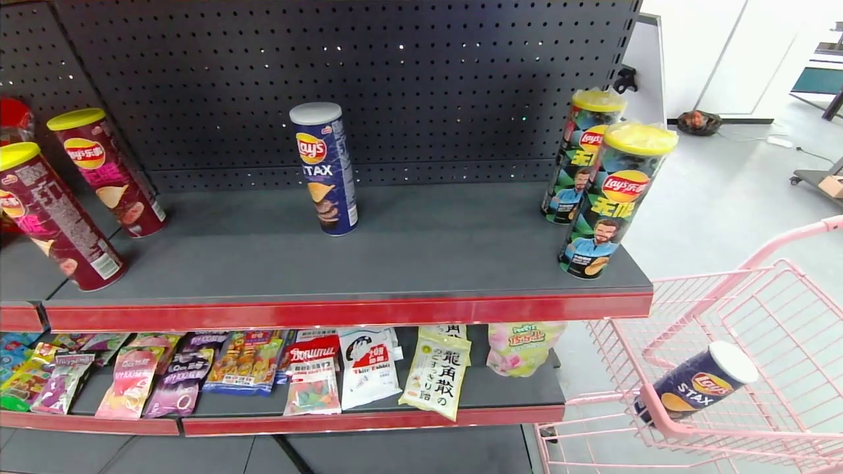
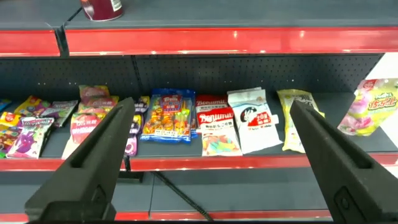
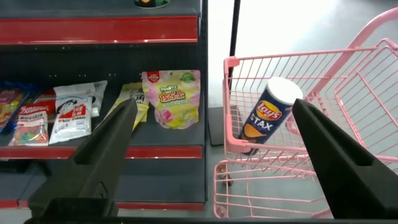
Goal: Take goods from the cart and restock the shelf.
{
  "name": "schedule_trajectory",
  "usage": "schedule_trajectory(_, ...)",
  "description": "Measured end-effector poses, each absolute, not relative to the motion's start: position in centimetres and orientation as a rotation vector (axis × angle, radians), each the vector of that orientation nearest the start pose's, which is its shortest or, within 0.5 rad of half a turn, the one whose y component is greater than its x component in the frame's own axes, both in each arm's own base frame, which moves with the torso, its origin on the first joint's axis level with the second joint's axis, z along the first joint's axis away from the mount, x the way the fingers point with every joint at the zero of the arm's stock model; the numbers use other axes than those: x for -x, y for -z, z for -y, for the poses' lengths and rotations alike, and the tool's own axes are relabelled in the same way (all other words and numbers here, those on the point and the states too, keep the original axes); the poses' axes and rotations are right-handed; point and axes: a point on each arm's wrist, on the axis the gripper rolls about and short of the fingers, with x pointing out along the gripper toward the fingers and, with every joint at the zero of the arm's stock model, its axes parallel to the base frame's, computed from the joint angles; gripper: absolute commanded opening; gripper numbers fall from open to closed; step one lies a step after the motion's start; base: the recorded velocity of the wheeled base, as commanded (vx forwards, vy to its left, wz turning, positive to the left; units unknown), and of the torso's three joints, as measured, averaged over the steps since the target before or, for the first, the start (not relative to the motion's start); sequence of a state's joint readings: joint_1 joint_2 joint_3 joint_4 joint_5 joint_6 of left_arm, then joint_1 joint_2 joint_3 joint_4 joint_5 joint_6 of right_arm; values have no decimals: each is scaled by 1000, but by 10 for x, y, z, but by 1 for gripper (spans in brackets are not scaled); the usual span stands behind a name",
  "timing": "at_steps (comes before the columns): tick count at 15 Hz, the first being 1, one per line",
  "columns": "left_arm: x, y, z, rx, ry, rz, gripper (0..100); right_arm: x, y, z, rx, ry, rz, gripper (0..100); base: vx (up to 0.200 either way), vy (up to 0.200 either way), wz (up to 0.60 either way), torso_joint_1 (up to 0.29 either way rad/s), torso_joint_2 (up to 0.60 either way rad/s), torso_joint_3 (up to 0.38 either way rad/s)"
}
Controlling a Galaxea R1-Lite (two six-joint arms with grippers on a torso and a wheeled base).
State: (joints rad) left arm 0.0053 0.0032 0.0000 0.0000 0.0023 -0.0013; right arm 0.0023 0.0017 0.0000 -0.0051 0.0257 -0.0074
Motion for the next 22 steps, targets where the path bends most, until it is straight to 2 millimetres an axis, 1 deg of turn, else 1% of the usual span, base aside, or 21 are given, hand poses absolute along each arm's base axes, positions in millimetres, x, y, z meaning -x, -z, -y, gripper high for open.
schedule_trajectory(5, 23, -76, 0, 1, -8, -4, 100, 23, -76, -1, 7, -27, 4, 100, 0, -200, 0, 5, 8, 0)
schedule_trajectory(8, 23, -76, 0, 1, -9, -3, 100, 23, -76, 0, 6, -29, 4, 100, 0, 0, 0, 0, 0, 0)
schedule_trajectory(17, 23, -76, 0, 1, -7, -4, 100, 23, -76, -1, 5, -27, 4, 100, 0, 0, -600, 1, 3, 3)
schedule_trajectory(22, 23, -76, 0, 1, -7, -4, 100, 23, -76, -1, 6, -27, 4, 100, 0, 0, 0, 0, 0, 0)
